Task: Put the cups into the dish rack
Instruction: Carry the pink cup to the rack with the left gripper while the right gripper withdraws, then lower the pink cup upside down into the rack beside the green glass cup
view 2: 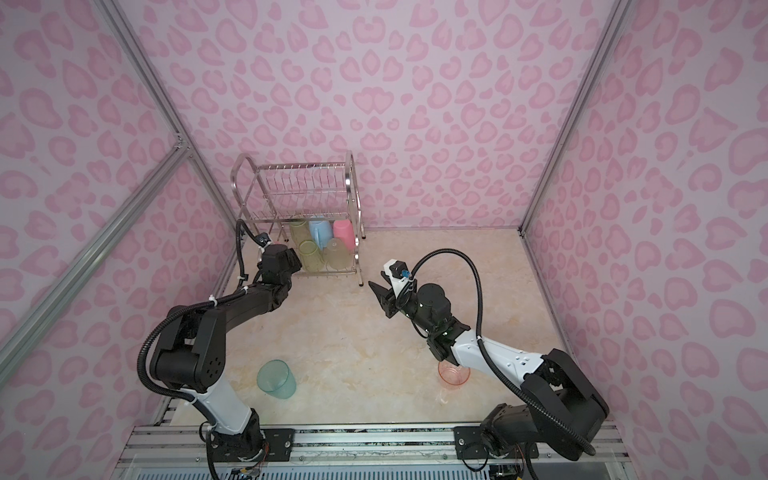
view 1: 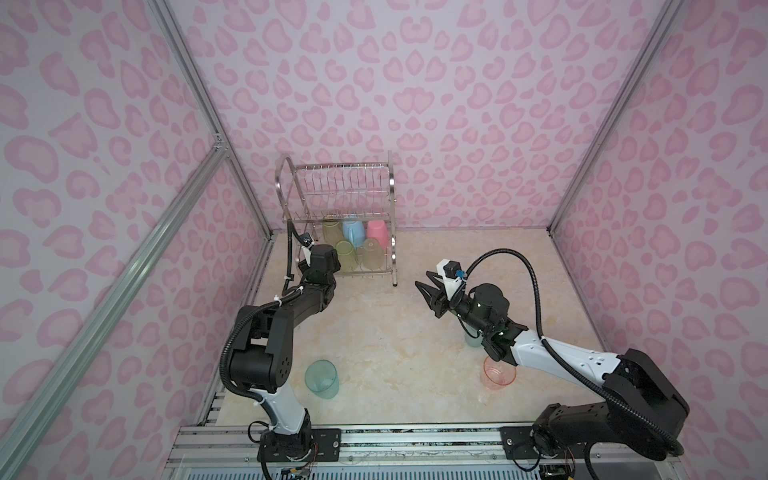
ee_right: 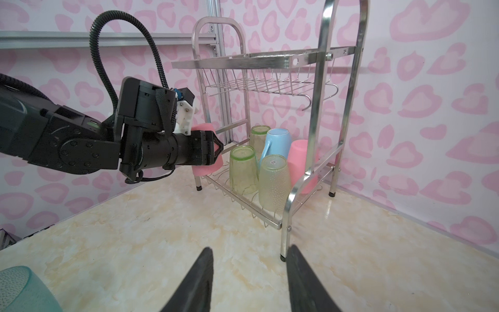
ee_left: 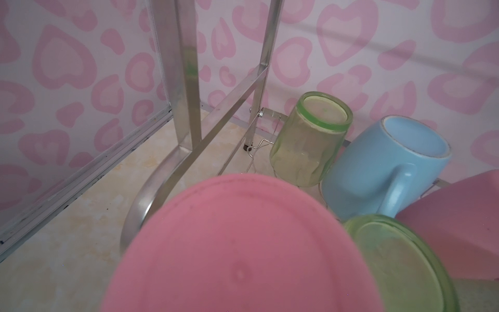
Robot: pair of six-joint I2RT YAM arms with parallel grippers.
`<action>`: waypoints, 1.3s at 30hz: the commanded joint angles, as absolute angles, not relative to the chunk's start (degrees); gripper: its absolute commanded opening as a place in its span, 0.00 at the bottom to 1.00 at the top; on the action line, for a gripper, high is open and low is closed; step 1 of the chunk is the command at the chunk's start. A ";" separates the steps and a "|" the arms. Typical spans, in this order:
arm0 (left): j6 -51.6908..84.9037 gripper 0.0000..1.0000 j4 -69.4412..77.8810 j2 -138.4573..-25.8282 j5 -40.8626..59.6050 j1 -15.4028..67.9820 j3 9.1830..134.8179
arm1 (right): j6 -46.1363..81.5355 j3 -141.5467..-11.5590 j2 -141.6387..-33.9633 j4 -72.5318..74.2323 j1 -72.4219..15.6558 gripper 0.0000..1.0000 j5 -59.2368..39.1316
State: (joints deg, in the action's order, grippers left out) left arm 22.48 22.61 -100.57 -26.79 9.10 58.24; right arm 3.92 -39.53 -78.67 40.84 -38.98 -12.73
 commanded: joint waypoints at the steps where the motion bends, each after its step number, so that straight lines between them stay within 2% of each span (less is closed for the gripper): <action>1: 22.92 0.68 22.94 -102.09 -25.20 8.70 60.20 | 4.39 -39.15 -79.19 43.22 -38.85 0.44 -13.69; 12: 26.02 0.68 21.90 -106.14 -25.72 8.03 62.76 | 4.48 -38.92 -79.45 43.42 -38.41 0.44 -13.47; 20: 27.70 0.74 21.53 -108.46 -27.55 7.76 64.39 | 4.81 -38.86 -80.03 43.75 -38.19 0.44 -13.77; 35: 28.04 0.75 18.40 -113.11 -29.21 7.57 70.87 | 5.36 -39.01 -81.30 44.47 -37.41 0.43 -14.46; 39: 27.95 0.83 18.28 -113.29 -28.93 7.63 71.06 | 5.58 -39.20 -81.59 44.56 -37.19 0.44 -14.92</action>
State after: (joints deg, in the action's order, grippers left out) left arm 28.05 18.65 -112.71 -28.49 7.62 70.43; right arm 4.99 -39.11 -81.21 42.57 -37.28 -14.61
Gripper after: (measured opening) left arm 0.814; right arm 0.435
